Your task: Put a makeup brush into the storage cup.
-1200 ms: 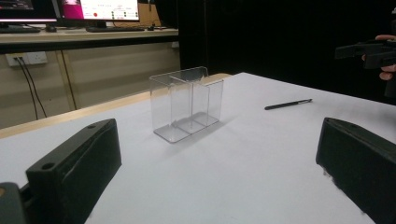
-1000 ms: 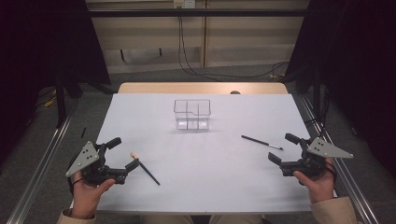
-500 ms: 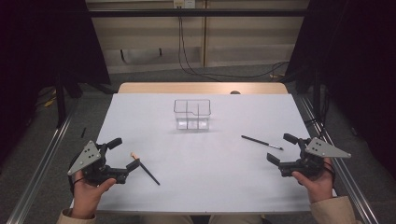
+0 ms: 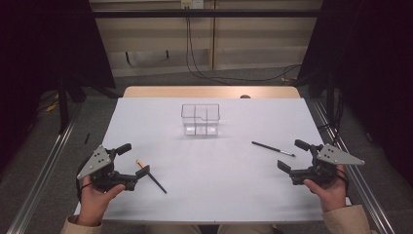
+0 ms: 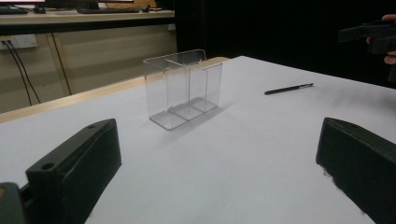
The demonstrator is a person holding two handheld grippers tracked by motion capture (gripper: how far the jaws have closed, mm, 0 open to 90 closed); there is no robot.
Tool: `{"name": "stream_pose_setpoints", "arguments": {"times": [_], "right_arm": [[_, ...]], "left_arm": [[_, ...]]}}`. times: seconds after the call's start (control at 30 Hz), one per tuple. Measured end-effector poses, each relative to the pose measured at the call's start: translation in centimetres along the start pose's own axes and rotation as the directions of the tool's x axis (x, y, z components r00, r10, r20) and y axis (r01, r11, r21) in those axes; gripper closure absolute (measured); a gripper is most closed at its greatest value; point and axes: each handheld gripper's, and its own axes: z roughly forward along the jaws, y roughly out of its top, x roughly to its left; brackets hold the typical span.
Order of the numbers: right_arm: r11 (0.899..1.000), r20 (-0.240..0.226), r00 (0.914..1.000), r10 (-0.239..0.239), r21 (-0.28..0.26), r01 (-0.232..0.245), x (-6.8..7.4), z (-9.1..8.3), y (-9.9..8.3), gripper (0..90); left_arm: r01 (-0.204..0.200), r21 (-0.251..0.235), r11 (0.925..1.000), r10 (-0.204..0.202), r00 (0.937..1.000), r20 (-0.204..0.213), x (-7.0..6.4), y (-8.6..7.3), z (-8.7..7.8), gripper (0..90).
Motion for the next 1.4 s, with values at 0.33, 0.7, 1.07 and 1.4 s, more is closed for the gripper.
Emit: {"name": "stream_pose_setpoints", "arguments": {"times": [0.33, 0.7, 1.07, 1.4], "right_arm": [[1.0, 0.003, 1.0, 0.005, -0.008, -0.005, -0.1, -0.1, 0.0, 1.0], [1.0, 0.002, 1.0, 0.006, -0.005, -0.006, -0.1, -0.1, -0.1, 1.0], [1.0, -0.002, 1.0, 0.009, -0.006, -0.009, -0.1, -0.1, -0.1, 0.9], [1.0, -0.007, 0.9999, 0.01, -0.007, -0.01, 0.1, 0.0, -0.1, 0.7]], "left_arm": [[-0.013, 0.033, 0.9994, 0.013, 0.9999, 0.008, 0.1, 0.1, 1.0, 0.0], [0.002, 0.043, 0.9991, -0.004, 0.9991, 0.042, 0.1, 0.3, 2.1, 0.0], [0.008, -0.01, 0.9999, -0.007, 0.9983, 0.058, 0.4, 0.8, 3.1, 0.0], [0.004, -0.028, 0.9996, -0.002, 0.9982, 0.061, 0.6, 1.0, 4.2, 0.1]]}}
